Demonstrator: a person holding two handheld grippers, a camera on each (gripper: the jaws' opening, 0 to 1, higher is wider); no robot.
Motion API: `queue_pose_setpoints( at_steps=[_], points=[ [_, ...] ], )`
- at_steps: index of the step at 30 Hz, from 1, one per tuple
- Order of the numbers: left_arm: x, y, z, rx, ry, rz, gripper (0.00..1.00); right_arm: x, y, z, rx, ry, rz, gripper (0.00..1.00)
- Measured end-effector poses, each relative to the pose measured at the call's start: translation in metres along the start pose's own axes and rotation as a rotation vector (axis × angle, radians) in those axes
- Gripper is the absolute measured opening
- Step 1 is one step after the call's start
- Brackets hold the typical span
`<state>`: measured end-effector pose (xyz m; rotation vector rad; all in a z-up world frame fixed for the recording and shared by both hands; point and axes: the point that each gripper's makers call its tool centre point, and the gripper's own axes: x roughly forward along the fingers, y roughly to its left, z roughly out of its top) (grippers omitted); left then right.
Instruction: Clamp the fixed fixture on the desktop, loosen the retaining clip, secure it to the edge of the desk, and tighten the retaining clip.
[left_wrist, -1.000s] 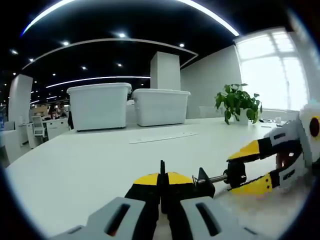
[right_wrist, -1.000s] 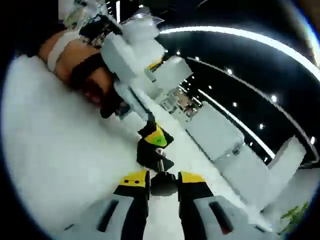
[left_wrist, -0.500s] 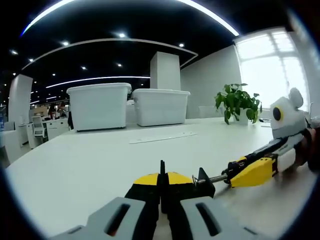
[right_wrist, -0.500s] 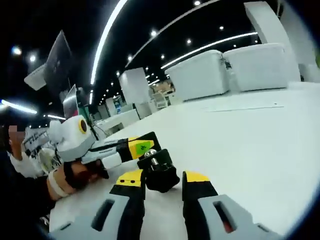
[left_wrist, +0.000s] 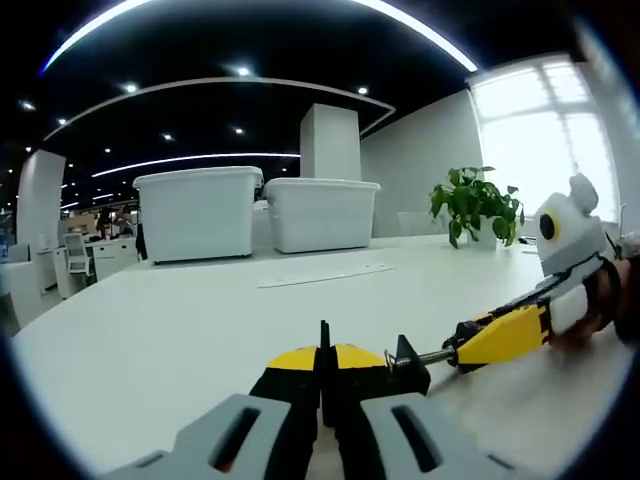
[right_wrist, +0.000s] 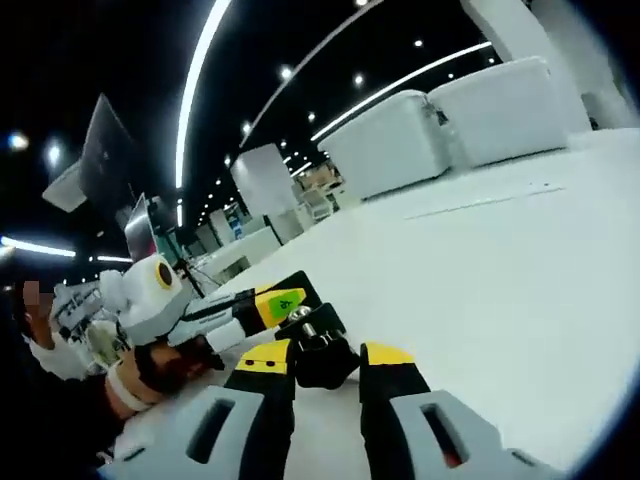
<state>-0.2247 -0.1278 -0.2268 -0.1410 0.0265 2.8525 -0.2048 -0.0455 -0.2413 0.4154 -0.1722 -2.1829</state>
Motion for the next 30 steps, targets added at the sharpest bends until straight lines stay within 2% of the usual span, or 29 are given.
queue_pose_setpoints(
  at_steps=[1,7,10,11,12,13,18,21,22,23,24,26,28,30],
  points=[
    [0.000,0.000,0.000,0.001,0.000,0.001,0.04,0.000,0.001,0.001,-0.043,-0.004,-0.002,0.23],
    [0.000,0.000,0.001,0.003,-0.001,0.002,0.04,0.000,0.010,0.006,-0.511,-0.033,-0.052,0.23],
    [0.000,0.000,0.002,0.005,-0.001,0.002,0.04,0.000,0.016,0.009,-0.817,-0.033,-0.098,0.23],
    [0.000,0.000,0.002,0.004,-0.001,0.002,0.04,0.000,0.019,0.010,-0.959,-0.038,-0.120,0.23],
    [0.000,0.000,0.002,0.003,0.000,0.002,0.04,0.001,0.019,0.008,-1.020,-0.041,-0.134,0.23],
    [0.000,0.000,0.002,0.004,0.000,0.003,0.04,0.001,0.021,0.007,-1.055,-0.043,-0.140,0.23],
    [0.000,0.001,0.002,0.003,0.000,0.003,0.04,0.001,0.019,0.007,-1.072,-0.043,-0.152,0.23],
    [0.000,0.001,0.002,0.003,0.000,0.004,0.04,0.001,0.018,0.003,-0.883,-0.019,-0.123,0.27],
    [0.000,0.001,0.002,0.001,0.000,0.004,0.04,0.000,0.020,0.005,-0.705,-0.028,-0.088,0.30],
    [0.000,0.001,0.002,-0.001,0.000,0.003,0.04,0.000,0.020,0.005,-0.619,-0.021,-0.074,0.33],
    [0.000,0.000,0.002,-0.001,0.000,0.002,0.04,-0.002,0.017,0.007,-0.473,-0.017,-0.068,0.36],
    [0.000,0.000,0.002,0.002,0.000,0.001,0.04,-0.003,0.013,0.013,-0.292,-0.035,-0.046,0.43],
    [0.000,0.000,0.002,0.002,0.000,0.000,0.04,-0.004,0.009,0.014,-0.066,-0.032,-0.027,0.43],
    [0.000,0.000,0.002,0.002,0.000,0.000,0.04,-0.005,0.005,0.006,0.106,-0.001,-0.012,0.39]
  ],
)
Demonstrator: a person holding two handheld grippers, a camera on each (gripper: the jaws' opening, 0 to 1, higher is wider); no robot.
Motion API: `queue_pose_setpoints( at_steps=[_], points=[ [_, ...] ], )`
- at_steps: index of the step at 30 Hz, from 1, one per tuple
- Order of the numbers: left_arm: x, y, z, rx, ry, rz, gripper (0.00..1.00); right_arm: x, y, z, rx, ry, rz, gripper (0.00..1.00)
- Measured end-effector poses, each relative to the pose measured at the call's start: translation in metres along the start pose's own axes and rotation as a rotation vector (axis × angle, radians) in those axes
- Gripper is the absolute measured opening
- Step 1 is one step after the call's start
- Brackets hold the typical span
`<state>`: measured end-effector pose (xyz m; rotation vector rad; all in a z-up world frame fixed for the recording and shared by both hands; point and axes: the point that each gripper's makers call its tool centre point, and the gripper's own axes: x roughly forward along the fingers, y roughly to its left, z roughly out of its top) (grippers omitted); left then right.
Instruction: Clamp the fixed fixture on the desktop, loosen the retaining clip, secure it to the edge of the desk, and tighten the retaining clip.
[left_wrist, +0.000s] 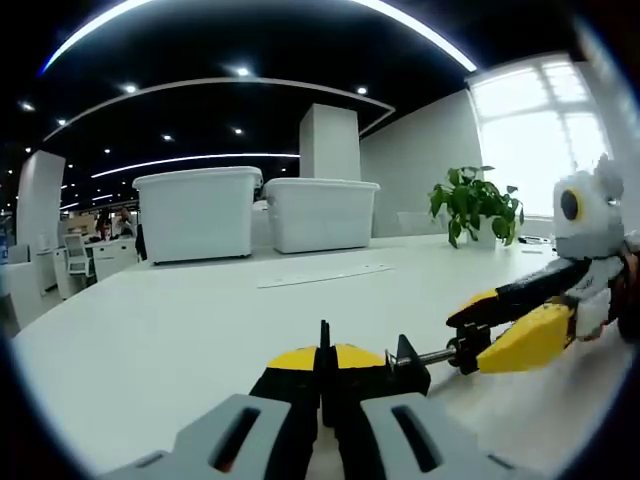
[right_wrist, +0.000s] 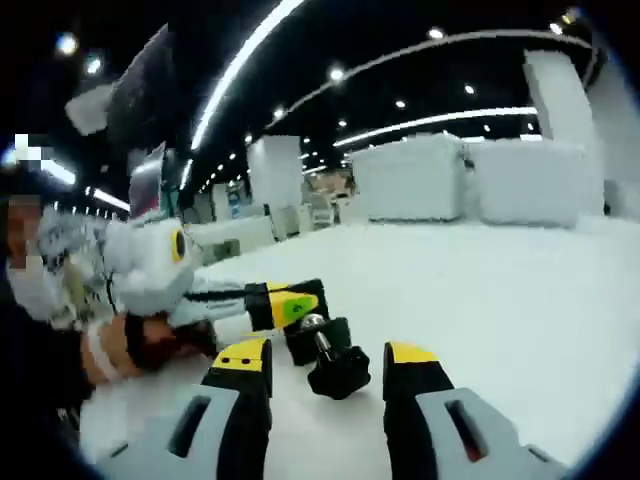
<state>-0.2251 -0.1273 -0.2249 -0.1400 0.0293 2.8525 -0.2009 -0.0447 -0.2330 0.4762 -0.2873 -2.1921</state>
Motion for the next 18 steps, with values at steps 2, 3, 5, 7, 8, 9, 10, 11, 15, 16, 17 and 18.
queue_pose_setpoints(
  at_steps=[2,3,5,7,8,9,10,11,15,16,17,18],
  points=[
    [0.000,0.000,0.000,-0.001,0.000,0.000,0.04,0.000,-0.010,-0.005,0.067,0.017,-0.023,0.30],
    [0.000,0.000,0.000,-0.003,0.000,0.000,0.04,0.000,-0.013,-0.006,0.076,0.019,-0.023,0.25],
    [0.001,-0.001,0.000,-0.002,0.000,-0.001,0.04,0.000,-0.010,-0.009,0.136,0.033,-0.003,0.24],
    [0.000,-0.001,0.000,-0.002,0.000,-0.003,0.04,0.000,-0.010,-0.008,0.115,0.029,-0.006,0.24],
    [0.000,-0.001,0.000,-0.002,0.000,-0.002,0.04,0.000,-0.010,-0.009,0.112,0.030,-0.004,0.24],
    [0.000,-0.001,0.000,-0.001,0.000,-0.002,0.04,0.000,-0.010,-0.009,0.109,0.031,-0.003,0.24],
    [0.001,-0.001,0.000,-0.002,0.000,-0.002,0.04,0.000,-0.009,-0.009,0.104,0.031,0.005,0.24],
    [0.000,-0.001,0.000,-0.002,0.000,-0.003,0.04,0.000,-0.009,-0.009,0.108,0.032,0.006,0.24],
    [0.000,-0.001,0.000,-0.001,0.000,-0.002,0.04,0.001,-0.008,-0.006,-0.002,0.021,0.000,0.23],
    [0.000,-0.001,0.000,-0.002,0.000,-0.002,0.04,0.001,-0.008,-0.005,-0.061,0.016,-0.005,0.23],
    [0.000,-0.001,0.000,-0.002,0.000,-0.002,0.04,0.000,-0.004,-0.004,-0.196,0.011,-0.017,0.23],
    [0.000,-0.001,0.000,-0.002,0.000,-0.002,0.04,0.000,-0.001,-0.003,-0.280,0.007,-0.027,0.22]
  ],
)
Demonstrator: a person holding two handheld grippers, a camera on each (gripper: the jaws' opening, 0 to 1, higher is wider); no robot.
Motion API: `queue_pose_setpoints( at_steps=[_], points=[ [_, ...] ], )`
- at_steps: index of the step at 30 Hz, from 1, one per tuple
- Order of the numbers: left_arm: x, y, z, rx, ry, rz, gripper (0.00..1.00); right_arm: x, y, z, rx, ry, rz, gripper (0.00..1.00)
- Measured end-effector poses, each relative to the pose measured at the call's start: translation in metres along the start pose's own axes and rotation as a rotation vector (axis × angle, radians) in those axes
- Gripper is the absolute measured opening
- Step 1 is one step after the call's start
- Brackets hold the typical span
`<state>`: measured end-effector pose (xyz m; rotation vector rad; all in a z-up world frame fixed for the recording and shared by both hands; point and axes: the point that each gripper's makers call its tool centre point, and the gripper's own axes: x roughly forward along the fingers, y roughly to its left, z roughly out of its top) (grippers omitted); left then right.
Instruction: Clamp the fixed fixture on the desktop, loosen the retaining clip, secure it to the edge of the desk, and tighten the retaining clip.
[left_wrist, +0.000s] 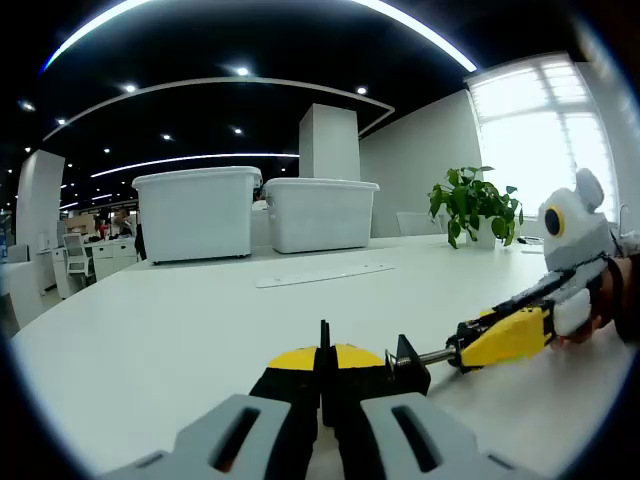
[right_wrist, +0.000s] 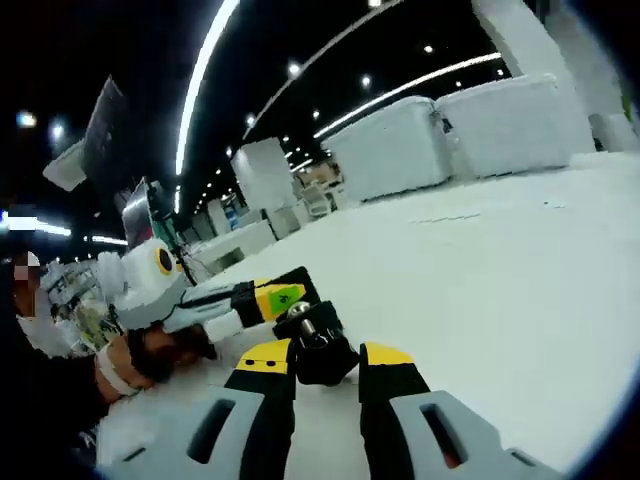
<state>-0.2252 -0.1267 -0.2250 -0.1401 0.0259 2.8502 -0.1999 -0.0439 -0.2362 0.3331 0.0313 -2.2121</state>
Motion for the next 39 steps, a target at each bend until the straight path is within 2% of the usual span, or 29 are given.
queue_pose_setpoints(
  at_steps=[3,4,5,6,9,14,15,17,18,20,21,22,24,26,28,29,31,32,36,39],
  points=[
    [0.000,0.000,0.000,0.000,0.000,0.000,0.04,0.001,0.003,0.004,-0.310,-0.008,-0.044,0.22],
    [0.000,0.000,0.000,-0.001,0.000,0.000,0.04,0.000,0.007,0.005,-0.462,-0.012,-0.063,0.22],
    [0.000,0.000,0.000,0.000,0.001,0.001,0.04,0.000,0.009,0.006,-0.540,-0.016,-0.074,0.22],
    [0.000,0.000,0.000,-0.001,0.001,0.001,0.04,0.000,0.010,0.006,-0.669,-0.022,-0.094,0.22],
    [0.000,0.000,0.000,-0.001,0.001,0.001,0.04,0.001,0.013,0.006,-0.832,-0.022,-0.136,0.22],
    [0.000,0.001,0.000,-0.004,0.001,0.002,0.04,0.000,0.016,0.007,-1.011,-0.037,-0.169,0.22],
    [0.000,0.000,-0.001,-0.003,0.001,0.003,0.04,0.000,0.016,0.006,-1.015,-0.034,-0.170,0.23],
    [0.000,0.000,-0.001,-0.003,0.001,0.003,0.04,0.001,0.015,0.005,-0.946,-0.018,-0.166,0.23],
    [0.000,0.001,-0.001,-0.004,0.001,0.003,0.04,0.001,0.012,0.003,-0.828,-0.004,-0.151,0.24],
    [0.000,0.000,-0.001,-0.002,0.002,0.003,0.04,0.001,0.012,0.009,-0.609,-0.022,-0.116,0.26],
    [0.000,0.000,-0.001,-0.004,0.002,0.003,0.04,0.001,0.012,0.010,-0.528,-0.025,-0.102,0.29],
    [0.000,0.000,-0.001,-0.004,0.002,0.003,0.04,0.000,0.009,0.013,-0.367,-0.032,-0.086,0.34],
    [0.000,0.000,-0.001,-0.004,0.002,0.002,0.04,0.000,0.004,0.012,-0.149,-0.020,-0.053,0.43],
    [0.001,0.000,-0.001,-0.004,0.002,0.002,0.04,0.000,-0.001,0.008,0.060,-0.013,-0.027,0.42],
    [0.001,0.000,-0.001,-0.003,0.002,0.002,0.04,-0.001,0.000,0.003,0.193,-0.002,0.000,0.39],
    [0.001,0.000,-0.001,-0.003,0.002,0.001,0.04,-0.001,-0.002,-0.002,0.248,0.009,0.012,0.37],
    [0.002,-0.001,-0.001,-0.003,0.002,0.001,0.04,0.000,-0.007,-0.010,0.266,0.034,0.002,0.27],
    [0.002,-0.001,-0.001,-0.003,0.002,0.001,0.04,0.001,-0.009,-0.013,0.292,0.041,-0.010,0.25],
    [0.003,-0.001,0.000,-0.003,0.002,0.001,0.04,0.000,-0.008,-0.011,0.401,0.034,0.024,0.24],
    [0.002,-0.001,0.000,-0.002,0.002,0.001,0.04,-0.001,-0.008,-0.012,0.411,0.031,0.038,0.24]
  ],
)
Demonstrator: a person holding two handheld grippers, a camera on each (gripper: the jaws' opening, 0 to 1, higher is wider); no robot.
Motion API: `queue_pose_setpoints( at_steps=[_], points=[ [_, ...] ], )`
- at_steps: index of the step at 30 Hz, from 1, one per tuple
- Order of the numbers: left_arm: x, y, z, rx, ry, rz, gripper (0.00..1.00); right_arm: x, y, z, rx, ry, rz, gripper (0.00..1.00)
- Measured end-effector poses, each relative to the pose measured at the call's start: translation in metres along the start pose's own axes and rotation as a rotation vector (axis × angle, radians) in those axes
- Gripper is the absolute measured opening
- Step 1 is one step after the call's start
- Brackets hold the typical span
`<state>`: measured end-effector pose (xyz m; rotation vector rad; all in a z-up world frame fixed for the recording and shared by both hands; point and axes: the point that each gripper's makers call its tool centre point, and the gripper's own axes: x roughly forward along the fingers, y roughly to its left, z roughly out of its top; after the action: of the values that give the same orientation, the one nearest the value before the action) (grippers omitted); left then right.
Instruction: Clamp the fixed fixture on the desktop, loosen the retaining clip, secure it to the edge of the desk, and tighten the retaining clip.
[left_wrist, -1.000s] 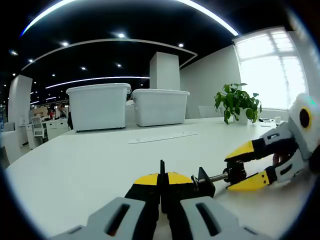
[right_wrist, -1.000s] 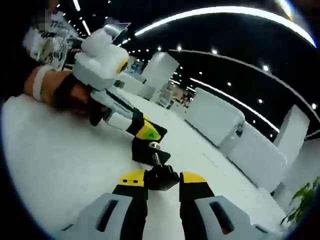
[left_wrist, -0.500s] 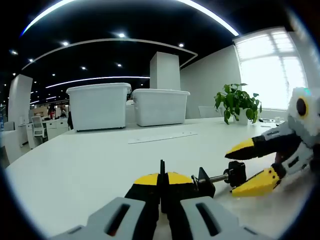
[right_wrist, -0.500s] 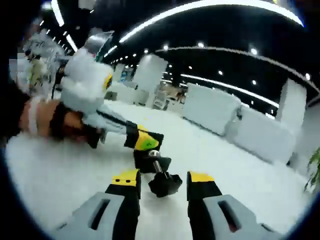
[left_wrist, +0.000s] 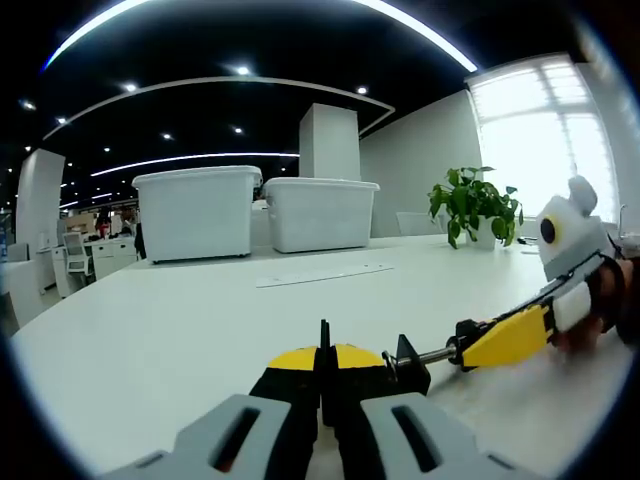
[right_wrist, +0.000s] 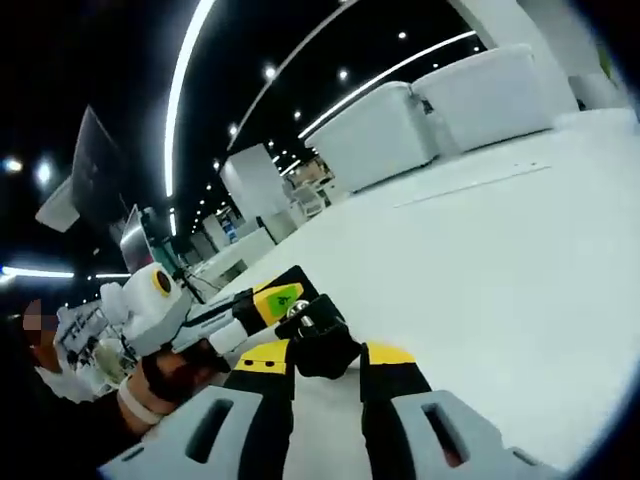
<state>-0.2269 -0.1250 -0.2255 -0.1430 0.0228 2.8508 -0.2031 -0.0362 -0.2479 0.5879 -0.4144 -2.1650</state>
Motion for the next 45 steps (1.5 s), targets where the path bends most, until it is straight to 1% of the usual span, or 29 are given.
queue_pose_setpoints(
  at_steps=[6,10,11,12,13,16,18,19,22,24,25,29,31,33,35,36,37,38,39,42,44,45],
  points=[
    [-0.001,0.000,0.000,0.000,0.000,0.001,0.04,0.001,0.002,-0.002,-0.088,-0.001,-0.015,0.23],
    [-0.002,0.001,0.000,0.001,-0.001,0.001,0.04,0.002,0.005,0.000,-0.252,-0.016,-0.040,0.23],
    [-0.002,0.001,0.000,0.000,0.000,0.001,0.04,0.002,0.007,0.000,-0.302,-0.019,-0.049,0.23],
    [-0.002,0.001,0.000,0.001,0.000,0.001,0.04,0.002,0.008,0.001,-0.371,-0.026,-0.060,0.23],
    [-0.002,0.001,0.000,0.001,0.000,0.001,0.04,0.002,0.009,0.002,-0.461,-0.031,-0.073,0.23],
    [-0.003,0.001,0.000,0.000,0.000,0.002,0.04,0.003,0.012,0.005,-0.659,-0.042,-0.106,0.23],
    [-0.003,0.001,0.000,0.000,0.000,0.003,0.04,0.002,0.015,0.007,-0.819,-0.060,-0.126,0.23],
    [-0.003,0.001,0.000,-0.001,0.000,0.003,0.04,0.002,0.015,0.007,-0.882,-0.066,-0.137,0.23],
    [-0.004,0.002,0.000,-0.001,0.000,0.004,0.04,0.003,0.020,0.007,-1.117,-0.078,-0.182,0.23],
    [-0.004,0.002,0.000,-0.001,0.000,0.005,0.04,0.002,0.020,0.008,-1.214,-0.088,-0.204,0.23],
    [-0.004,0.003,0.000,-0.002,0.001,0.007,0.04,0.003,0.021,0.008,-1.226,-0.094,-0.204,0.23],
    [-0.004,0.003,-0.001,-0.007,0.001,0.008,0.04,0.003,0.019,0.009,-1.241,-0.097,-0.212,0.23],
    [-0.004,0.003,-0.001,-0.006,0.001,0.008,0.04,0.003,0.018,0.010,-1.222,-0.097,-0.210,0.23],
    [-0.004,0.003,-0.001,-0.003,0.001,0.007,0.04,0.003,0.016,0.010,-1.181,-0.088,-0.205,0.24],
    [-0.003,0.002,-0.001,0.000,0.001,0.005,0.04,0.004,0.014,0.007,-1.094,-0.075,-0.188,0.25],
    [-0.003,0.002,-0.001,0.001,0.001,0.005,0.04,0.004,0.013,0.006,-1.064,-0.068,-0.181,0.26],
    [-0.003,0.002,-0.001,0.001,0.001,0.005,0.04,0.005,0.015,0.008,-1.016,-0.082,-0.158,0.28],
    [-0.003,0.002,-0.001,0.000,0.001,0.004,0.04,0.006,0.016,0.007,-0.946,-0.077,-0.139,0.31],
    [-0.003,0.002,-0.001,0.000,0.001,0.004,0.04,0.006,0.015,0.005,-0.829,-0.065,-0.119,0.35],
    [-0.003,0.002,-0.001,0.000,0.001,0.004,0.04,0.006,0.020,0.002,-0.567,-0.054,-0.057,0.43],
    [-0.003,0.001,-0.001,0.000,0.001,0.003,0.04,0.005,0.016,0.004,-0.423,-0.046,-0.041,0.44],
    [-0.003,0.001,-0.001,0.001,0.001,0.003,0.04,0.005,0.015,0.007,-0.348,-0.049,-0.028,0.43]
  ],
)
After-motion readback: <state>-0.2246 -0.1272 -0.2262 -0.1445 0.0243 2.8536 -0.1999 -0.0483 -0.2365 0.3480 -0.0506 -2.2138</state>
